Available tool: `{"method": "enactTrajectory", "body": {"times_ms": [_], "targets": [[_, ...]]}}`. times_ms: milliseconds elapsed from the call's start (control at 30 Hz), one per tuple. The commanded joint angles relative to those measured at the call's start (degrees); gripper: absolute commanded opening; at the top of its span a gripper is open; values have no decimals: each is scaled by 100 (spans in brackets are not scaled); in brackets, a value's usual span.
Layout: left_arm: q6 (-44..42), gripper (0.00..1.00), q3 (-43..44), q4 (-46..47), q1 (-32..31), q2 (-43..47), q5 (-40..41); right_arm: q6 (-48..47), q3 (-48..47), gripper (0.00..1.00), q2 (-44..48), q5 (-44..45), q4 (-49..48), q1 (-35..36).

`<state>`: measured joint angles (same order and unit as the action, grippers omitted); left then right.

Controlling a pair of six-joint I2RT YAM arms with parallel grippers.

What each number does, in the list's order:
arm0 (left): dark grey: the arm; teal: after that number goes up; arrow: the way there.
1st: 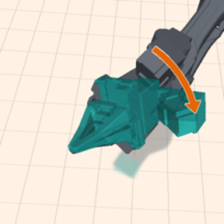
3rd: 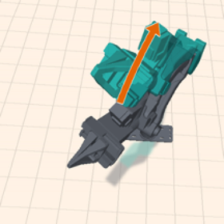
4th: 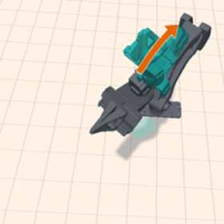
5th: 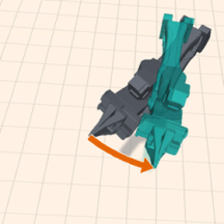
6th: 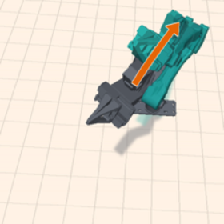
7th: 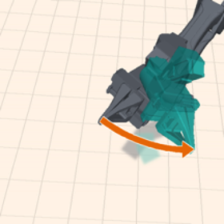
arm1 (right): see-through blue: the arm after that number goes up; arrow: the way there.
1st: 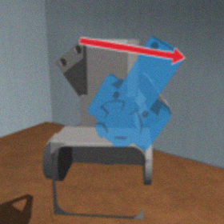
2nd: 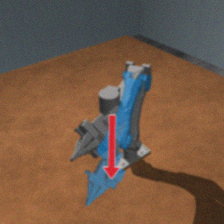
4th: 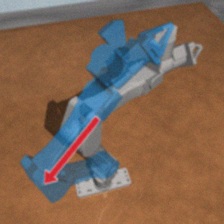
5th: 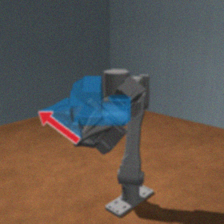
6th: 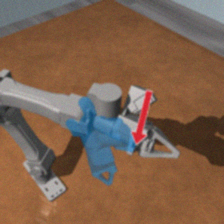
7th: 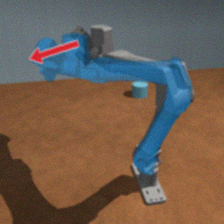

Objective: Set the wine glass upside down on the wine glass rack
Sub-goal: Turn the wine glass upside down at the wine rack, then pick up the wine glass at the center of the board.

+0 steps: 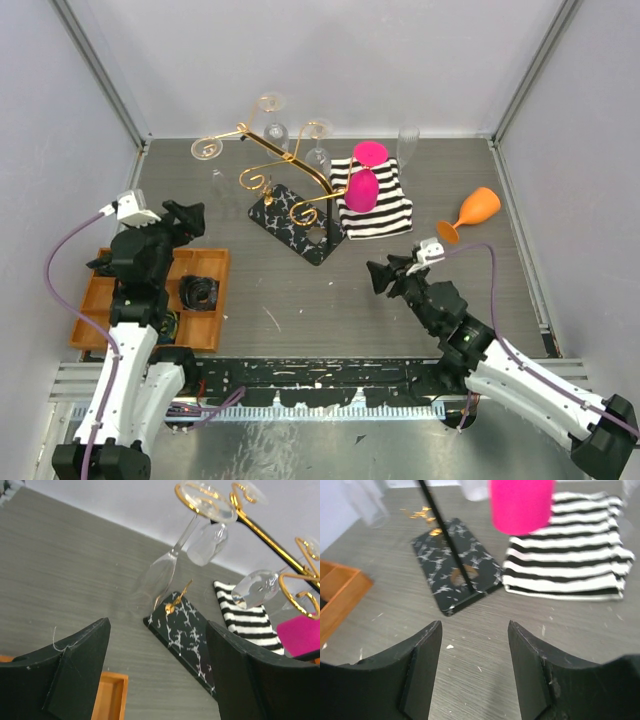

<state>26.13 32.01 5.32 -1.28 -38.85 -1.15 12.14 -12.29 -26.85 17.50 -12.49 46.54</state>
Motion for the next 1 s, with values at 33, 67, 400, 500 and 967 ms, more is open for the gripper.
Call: {"method": "enactTrajectory", "body": {"times_ms": [33, 67, 400, 500, 967], "targets": [[-95, 84, 459, -1440, -13, 186, -336, 1452, -1058, 61, -880, 1902, 1317, 4], [-125, 85, 534, -1573, -15, 197, -433, 1461, -1309, 62, -1134, 1981, 1574, -2], [-670, 87, 1074, -3063, -8, 478, -320, 1664, -2434, 65, -2376, 338, 2524, -2057], [-648, 91, 1008, -3244, -6, 618, -186, 1684, -2562, 65, -2454, -110, 2519, -2678], [-583, 92, 1220, -4037, -13, 248, -529, 1545, -4249, 70, -4500, -1325, 2217, -3560]]}}
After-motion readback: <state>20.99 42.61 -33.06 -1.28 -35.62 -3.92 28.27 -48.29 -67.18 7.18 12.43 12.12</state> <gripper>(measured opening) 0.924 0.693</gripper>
